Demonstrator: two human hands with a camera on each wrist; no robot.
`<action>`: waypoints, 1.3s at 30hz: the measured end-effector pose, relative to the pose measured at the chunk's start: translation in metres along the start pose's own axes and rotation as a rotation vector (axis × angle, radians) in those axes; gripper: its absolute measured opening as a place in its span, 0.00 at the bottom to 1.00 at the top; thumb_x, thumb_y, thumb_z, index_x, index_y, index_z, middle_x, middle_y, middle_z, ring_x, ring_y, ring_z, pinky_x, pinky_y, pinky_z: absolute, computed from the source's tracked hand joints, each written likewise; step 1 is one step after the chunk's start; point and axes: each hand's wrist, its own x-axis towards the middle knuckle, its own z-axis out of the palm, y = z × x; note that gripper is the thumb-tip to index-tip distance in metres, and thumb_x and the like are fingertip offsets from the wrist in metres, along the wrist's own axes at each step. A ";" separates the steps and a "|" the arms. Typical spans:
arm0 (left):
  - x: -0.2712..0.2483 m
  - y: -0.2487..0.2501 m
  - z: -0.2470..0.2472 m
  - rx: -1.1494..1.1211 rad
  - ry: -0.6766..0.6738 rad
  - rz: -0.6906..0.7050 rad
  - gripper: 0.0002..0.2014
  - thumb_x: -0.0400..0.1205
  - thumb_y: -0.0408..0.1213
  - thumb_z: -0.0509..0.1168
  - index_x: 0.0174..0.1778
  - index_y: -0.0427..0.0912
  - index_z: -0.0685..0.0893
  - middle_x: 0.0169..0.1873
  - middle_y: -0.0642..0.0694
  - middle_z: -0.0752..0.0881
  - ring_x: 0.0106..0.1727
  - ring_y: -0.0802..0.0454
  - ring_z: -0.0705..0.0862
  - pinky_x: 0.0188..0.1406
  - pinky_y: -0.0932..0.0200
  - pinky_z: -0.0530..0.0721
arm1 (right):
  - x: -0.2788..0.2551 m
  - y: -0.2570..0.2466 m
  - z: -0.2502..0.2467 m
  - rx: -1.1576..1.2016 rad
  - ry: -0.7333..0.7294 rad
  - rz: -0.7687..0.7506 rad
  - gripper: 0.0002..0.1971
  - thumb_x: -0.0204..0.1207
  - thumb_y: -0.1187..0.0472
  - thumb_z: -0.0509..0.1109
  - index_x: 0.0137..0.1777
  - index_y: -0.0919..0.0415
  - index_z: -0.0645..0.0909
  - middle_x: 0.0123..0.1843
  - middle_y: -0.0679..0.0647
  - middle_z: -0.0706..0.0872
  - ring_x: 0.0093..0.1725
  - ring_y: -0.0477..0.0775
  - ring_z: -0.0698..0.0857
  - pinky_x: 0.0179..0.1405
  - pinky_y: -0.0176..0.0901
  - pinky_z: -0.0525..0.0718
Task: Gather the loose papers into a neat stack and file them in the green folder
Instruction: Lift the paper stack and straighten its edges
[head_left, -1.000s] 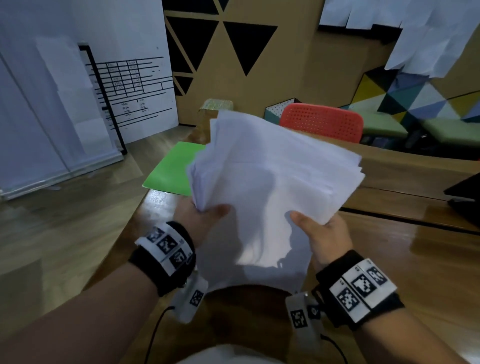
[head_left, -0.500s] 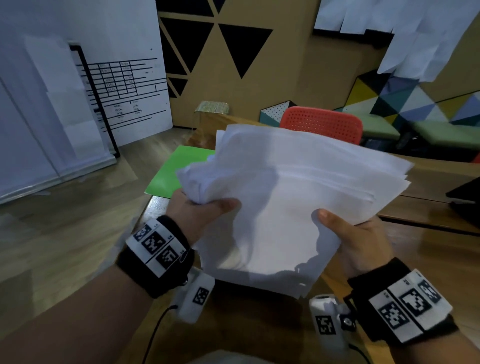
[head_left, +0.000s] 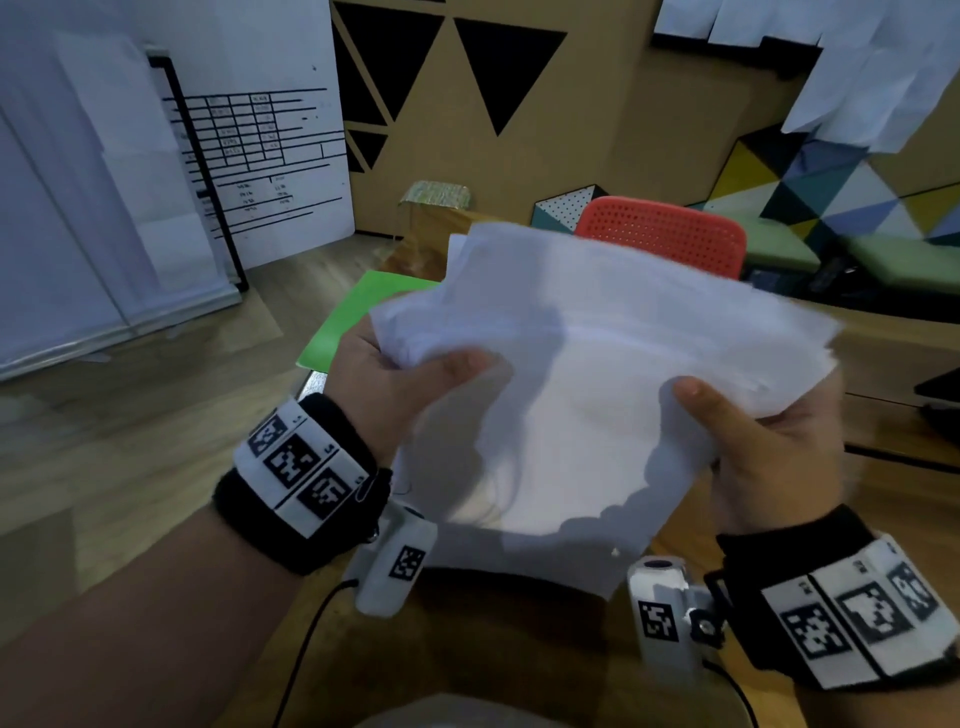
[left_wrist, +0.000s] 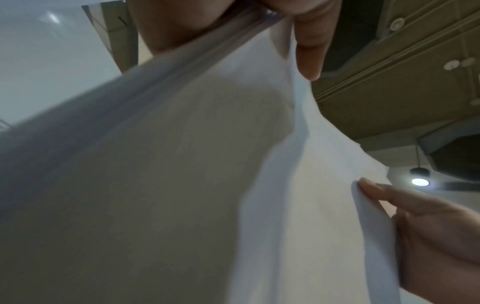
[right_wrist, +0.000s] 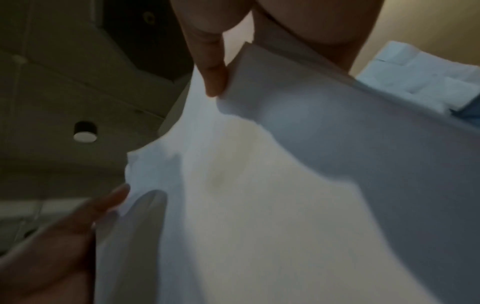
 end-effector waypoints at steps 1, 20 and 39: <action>-0.001 0.001 0.000 0.002 0.004 0.026 0.30 0.51 0.41 0.81 0.51 0.41 0.86 0.50 0.34 0.89 0.51 0.33 0.88 0.53 0.37 0.86 | -0.001 0.001 0.000 -0.052 0.025 -0.047 0.39 0.58 0.58 0.81 0.70 0.54 0.68 0.59 0.62 0.80 0.50 0.53 0.88 0.45 0.45 0.88; 0.006 0.011 0.019 -0.008 0.183 0.046 0.05 0.58 0.38 0.70 0.20 0.49 0.80 0.23 0.49 0.74 0.30 0.47 0.67 0.30 0.57 0.65 | 0.001 0.001 0.008 -0.257 0.024 -0.133 0.15 0.61 0.41 0.77 0.48 0.38 0.84 0.43 0.38 0.83 0.47 0.46 0.79 0.50 0.44 0.78; 0.005 0.006 0.018 0.120 0.018 0.187 0.07 0.76 0.39 0.64 0.37 0.55 0.85 0.29 0.60 0.82 0.34 0.60 0.77 0.40 0.64 0.76 | 0.005 0.003 0.013 -0.162 0.134 -0.022 0.11 0.70 0.62 0.71 0.31 0.47 0.89 0.30 0.41 0.88 0.33 0.41 0.82 0.38 0.34 0.81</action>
